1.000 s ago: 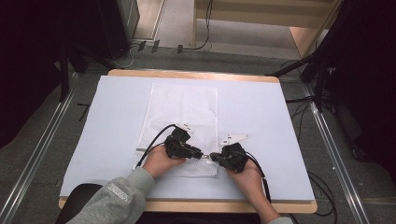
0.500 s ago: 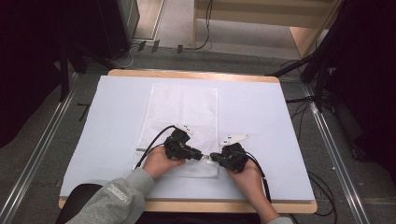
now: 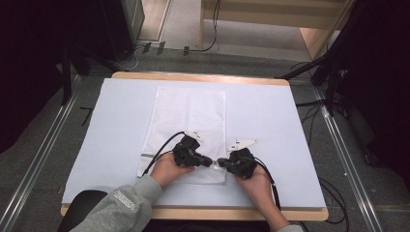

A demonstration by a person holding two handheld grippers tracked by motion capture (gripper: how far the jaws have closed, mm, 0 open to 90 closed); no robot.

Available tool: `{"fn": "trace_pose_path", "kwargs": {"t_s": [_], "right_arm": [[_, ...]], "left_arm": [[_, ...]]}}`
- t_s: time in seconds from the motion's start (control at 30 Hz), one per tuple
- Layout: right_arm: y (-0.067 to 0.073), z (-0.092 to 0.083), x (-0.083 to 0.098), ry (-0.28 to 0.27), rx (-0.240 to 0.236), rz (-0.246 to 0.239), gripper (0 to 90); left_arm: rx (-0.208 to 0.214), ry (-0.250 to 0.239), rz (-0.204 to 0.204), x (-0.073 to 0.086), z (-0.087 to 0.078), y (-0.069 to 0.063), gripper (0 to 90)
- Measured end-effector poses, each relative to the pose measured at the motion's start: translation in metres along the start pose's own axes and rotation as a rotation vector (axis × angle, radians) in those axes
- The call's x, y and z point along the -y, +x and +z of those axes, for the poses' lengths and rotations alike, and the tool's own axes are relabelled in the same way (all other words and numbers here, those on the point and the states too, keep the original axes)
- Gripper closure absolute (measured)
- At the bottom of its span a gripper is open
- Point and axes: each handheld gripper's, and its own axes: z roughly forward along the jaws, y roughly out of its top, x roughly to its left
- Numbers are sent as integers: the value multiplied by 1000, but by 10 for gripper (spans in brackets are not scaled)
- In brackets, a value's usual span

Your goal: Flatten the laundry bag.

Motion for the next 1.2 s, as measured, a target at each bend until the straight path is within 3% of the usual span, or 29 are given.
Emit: {"fn": "trace_pose_path", "kwargs": {"t_s": [0.37,0.6,0.87,1.0,1.2], "right_arm": [[0,0,0,0,0,1,900],[0,0,0,0,0,3,900],[-5,0,2,-10,-33,27,900],[-3,0,2,-12,-21,-20,900],[-3,0,4,-27,-22,-46,900]], "left_arm": [[14,0,-30,-2,1,3,857],[10,2,-21,-3,3,2,866],[48,12,-67,-5,1,7,875],[50,16,-65,-6,-2,8,876],[56,26,-66,-6,-3,8,878]]}}
